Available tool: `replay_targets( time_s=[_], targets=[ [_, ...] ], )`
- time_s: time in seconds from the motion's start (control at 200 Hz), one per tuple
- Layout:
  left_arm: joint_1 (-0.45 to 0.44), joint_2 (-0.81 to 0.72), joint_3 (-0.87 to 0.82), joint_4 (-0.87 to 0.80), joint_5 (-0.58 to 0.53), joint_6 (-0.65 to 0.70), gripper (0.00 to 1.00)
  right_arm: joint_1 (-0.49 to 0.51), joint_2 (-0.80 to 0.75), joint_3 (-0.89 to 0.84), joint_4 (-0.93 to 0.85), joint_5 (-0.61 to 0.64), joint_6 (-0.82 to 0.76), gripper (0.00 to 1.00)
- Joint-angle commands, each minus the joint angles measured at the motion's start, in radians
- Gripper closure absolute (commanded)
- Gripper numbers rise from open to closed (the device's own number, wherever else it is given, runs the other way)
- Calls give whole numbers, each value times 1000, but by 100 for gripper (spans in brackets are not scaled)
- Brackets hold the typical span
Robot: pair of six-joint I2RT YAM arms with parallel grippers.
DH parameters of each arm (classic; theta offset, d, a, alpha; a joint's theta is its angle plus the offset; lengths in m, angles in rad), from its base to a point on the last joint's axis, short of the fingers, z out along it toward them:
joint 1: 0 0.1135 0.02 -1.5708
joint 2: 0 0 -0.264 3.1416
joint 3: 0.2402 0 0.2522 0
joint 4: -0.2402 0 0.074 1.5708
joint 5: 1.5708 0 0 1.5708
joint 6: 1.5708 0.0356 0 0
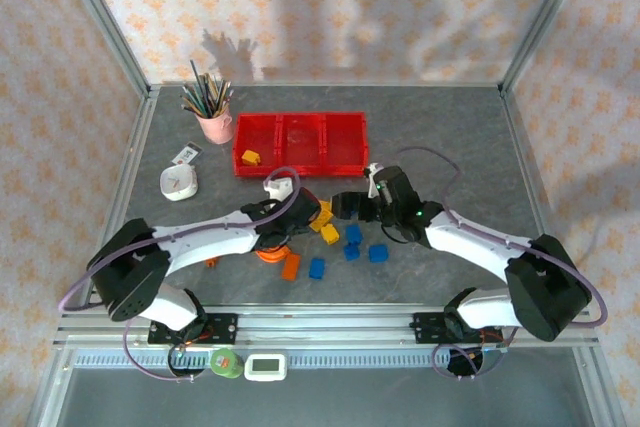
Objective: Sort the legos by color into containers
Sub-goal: Pick up the lego from the center of the table, then place the lego in the container.
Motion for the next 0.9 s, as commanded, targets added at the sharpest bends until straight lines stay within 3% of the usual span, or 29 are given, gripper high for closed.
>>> replay_targets(
  time_s=[0.0,0.135,0.37,0.606,0.896],
  targets=[
    [-1,-79,23,-69,-90,54,81,5,-19,55,-27,7,10,0],
    [46,-148,65,-100,-151,125,81,13,-9,86,-10,10,30,0],
    [245,-150,144,-23,-120,284,82,21,60,172,1,32,75,0],
    [412,24,288,49,-48,385,82,22,134,228,50,45,129,0],
    [533,280,438,114,31,419,82,22,186,263,64,61,131,0]
  ],
)
